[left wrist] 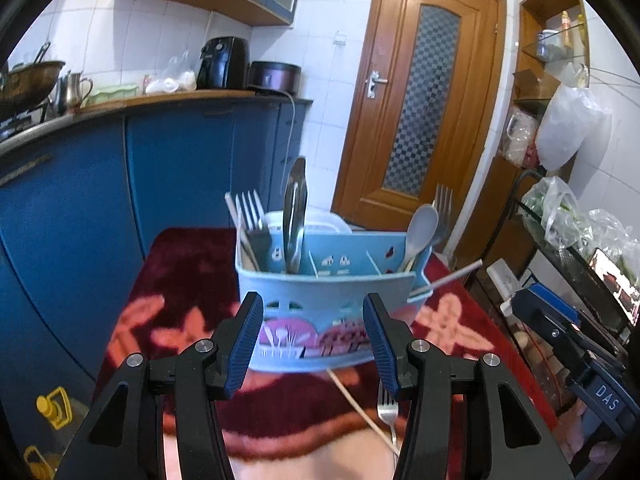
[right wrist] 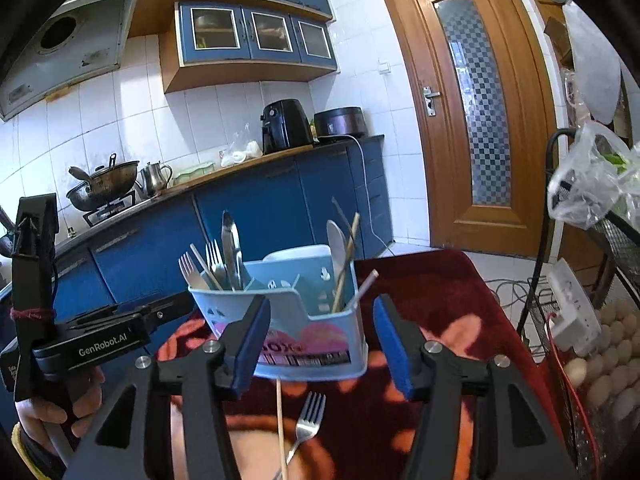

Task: Organize utensils
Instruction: 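Move both open tools back to the utensil pile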

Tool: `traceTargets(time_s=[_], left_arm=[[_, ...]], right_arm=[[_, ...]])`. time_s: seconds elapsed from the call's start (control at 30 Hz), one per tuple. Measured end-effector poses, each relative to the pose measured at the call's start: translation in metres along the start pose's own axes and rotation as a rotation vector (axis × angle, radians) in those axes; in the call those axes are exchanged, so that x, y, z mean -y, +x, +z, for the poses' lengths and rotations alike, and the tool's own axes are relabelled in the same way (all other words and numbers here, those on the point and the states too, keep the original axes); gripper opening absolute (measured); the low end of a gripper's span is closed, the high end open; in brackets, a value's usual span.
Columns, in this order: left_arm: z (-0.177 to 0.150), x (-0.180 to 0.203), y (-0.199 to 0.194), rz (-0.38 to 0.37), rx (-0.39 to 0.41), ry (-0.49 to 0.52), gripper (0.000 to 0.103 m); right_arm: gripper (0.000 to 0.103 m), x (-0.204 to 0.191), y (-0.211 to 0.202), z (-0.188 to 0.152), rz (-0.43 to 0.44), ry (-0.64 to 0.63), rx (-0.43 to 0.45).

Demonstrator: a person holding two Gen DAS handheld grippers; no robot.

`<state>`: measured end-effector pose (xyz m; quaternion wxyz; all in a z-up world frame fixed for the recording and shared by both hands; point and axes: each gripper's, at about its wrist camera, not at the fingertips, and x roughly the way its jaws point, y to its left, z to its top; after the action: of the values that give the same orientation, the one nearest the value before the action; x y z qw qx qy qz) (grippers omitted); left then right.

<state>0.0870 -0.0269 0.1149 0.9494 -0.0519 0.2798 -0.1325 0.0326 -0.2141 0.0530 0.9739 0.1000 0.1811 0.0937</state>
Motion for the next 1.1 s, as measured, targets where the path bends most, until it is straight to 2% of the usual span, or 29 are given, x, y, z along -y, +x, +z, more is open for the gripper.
traceTargets(time_s=[0.3, 0.6, 1.1], left_arm=[[-0.020, -0.001, 0.010, 0.032, -0.071, -0.019, 0.054], [-0.037, 0.003, 0.030, 0.071, -0.148, -0.026, 0.054], [-0.060, 0.015, 0.083, 0.060, -0.307, -0.040, 0.053]], right_arm=[[0.060, 0.021, 0.001, -0.024, -0.001, 0.048, -0.064], [0.060, 0.038, 0.001, -0.039, -0.037, 0.061, -0.086], [0.060, 0.065, 0.008, -0.057, -0.053, 0.107, -0.125]])
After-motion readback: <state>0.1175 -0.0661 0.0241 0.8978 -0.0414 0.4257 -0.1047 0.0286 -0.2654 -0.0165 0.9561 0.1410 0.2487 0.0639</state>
